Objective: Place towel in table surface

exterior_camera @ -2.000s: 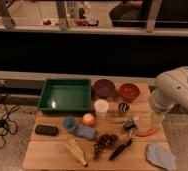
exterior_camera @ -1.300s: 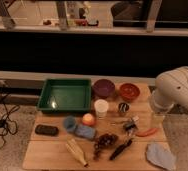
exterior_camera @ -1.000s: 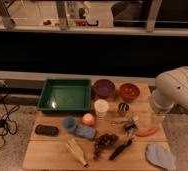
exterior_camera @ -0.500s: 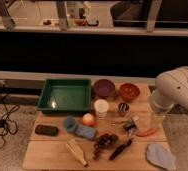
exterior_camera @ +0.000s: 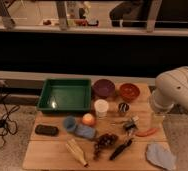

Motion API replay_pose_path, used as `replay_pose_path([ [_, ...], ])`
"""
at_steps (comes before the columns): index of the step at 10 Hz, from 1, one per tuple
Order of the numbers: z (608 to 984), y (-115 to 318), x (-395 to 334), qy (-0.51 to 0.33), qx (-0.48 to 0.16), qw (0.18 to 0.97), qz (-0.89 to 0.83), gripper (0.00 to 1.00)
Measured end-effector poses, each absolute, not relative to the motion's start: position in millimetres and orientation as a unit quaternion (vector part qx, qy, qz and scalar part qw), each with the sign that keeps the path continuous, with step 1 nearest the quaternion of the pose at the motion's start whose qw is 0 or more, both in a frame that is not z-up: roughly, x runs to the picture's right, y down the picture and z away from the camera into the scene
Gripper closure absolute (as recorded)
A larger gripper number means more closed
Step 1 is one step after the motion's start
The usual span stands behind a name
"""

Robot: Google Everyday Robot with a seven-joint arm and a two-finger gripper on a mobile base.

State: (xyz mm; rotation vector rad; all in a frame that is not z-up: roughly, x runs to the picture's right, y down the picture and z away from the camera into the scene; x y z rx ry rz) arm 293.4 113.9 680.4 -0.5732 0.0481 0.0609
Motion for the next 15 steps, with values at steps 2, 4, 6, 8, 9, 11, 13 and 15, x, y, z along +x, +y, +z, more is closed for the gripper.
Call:
replay_pose_path([
  [2,680.4,114.0,293.4,0.024,-0.283,0.958,0.030,0.20],
  [4,680.4,114.0,293.4,0.024,-0.283,0.958,0.030,0.20],
  [6,680.4,114.0,293.4,0.024,-0.283,0.958,0.030,0.20],
  [8,680.4,113.9,293.5,0.024,-0.283,0.958,0.030,0.20],
  [9,681.0,113.6,293.7,0.023,-0.283,0.958,0.032,0.20],
  [11,681.6,112.1,296.1,0.017,-0.282,0.958,0.044,0.20],
  [13,680.6,111.5,298.9,0.013,-0.283,0.957,0.055,0.20],
  [15,679.9,111.1,300.6,0.013,-0.282,0.957,0.061,0.20],
])
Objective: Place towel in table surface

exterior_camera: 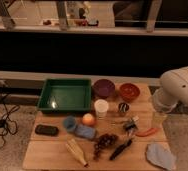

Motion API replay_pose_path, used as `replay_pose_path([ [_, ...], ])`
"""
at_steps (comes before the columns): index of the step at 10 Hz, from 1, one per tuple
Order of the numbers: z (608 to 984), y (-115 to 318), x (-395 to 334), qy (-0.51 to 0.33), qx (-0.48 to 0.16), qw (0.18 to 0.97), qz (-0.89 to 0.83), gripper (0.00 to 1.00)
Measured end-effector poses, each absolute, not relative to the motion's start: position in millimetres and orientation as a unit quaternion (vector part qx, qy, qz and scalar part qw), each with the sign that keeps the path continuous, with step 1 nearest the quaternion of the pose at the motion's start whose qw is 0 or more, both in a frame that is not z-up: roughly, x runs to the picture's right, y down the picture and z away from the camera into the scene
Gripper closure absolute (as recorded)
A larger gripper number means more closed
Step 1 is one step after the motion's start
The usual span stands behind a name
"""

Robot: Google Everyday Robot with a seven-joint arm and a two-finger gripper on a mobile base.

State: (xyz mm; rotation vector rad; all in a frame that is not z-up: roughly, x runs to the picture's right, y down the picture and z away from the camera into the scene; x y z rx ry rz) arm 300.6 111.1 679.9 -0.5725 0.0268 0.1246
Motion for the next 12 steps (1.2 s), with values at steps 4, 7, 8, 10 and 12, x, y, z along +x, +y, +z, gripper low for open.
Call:
replay_pose_path([
  [4,679,111,303,0.023,-0.274,0.959,0.067,0.20],
  [7,682,113,317,0.039,-0.267,0.960,0.076,0.20],
  [8,683,115,322,0.043,-0.268,0.959,0.079,0.20],
  [10,685,120,333,0.052,-0.271,0.958,0.084,0.20],
  [12,685,126,340,0.060,-0.277,0.955,0.087,0.20],
])
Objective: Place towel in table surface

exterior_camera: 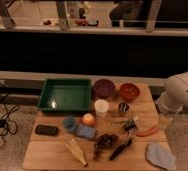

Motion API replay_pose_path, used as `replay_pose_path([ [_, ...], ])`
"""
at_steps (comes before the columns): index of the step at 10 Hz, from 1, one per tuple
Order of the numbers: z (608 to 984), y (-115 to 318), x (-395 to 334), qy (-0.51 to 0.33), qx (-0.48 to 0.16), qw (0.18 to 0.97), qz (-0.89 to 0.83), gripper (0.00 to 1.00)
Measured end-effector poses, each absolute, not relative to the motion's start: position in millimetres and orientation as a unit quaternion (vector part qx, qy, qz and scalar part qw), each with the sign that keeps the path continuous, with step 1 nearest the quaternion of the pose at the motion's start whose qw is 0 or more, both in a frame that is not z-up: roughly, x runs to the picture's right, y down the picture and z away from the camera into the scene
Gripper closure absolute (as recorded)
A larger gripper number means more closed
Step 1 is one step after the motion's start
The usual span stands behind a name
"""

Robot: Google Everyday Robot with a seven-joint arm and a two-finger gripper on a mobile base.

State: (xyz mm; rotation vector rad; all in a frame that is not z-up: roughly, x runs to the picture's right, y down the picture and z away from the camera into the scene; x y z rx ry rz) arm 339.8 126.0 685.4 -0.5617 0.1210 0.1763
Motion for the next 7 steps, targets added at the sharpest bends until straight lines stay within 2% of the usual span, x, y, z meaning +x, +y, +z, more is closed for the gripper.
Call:
replay_pose_path([
  [5,681,143,369,0.056,-0.291,0.946,0.131,0.20],
  [7,677,157,397,0.037,-0.316,0.928,0.192,0.20],
])
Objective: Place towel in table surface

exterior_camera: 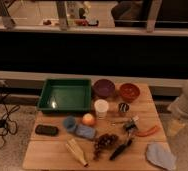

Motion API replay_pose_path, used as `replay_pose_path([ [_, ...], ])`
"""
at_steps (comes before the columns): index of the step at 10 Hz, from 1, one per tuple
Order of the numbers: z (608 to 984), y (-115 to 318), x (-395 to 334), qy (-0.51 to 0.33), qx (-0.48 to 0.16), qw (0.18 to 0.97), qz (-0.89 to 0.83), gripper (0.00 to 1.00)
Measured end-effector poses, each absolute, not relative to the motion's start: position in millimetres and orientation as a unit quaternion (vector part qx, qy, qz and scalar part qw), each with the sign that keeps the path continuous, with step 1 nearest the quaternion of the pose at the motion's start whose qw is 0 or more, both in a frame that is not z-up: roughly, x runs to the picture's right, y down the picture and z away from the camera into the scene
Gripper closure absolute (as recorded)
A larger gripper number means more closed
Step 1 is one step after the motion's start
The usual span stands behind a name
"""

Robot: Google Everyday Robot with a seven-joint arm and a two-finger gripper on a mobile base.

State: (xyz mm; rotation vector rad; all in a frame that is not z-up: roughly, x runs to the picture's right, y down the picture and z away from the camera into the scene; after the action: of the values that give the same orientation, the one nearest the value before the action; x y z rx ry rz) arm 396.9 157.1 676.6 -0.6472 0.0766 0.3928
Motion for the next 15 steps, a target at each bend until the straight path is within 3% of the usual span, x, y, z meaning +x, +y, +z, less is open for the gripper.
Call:
replay_pose_path([
  [8,671,171,415,0.026,-0.339,0.906,0.254,0.20],
  [15,653,252,430,0.077,-0.366,0.896,0.240,0.20],
])
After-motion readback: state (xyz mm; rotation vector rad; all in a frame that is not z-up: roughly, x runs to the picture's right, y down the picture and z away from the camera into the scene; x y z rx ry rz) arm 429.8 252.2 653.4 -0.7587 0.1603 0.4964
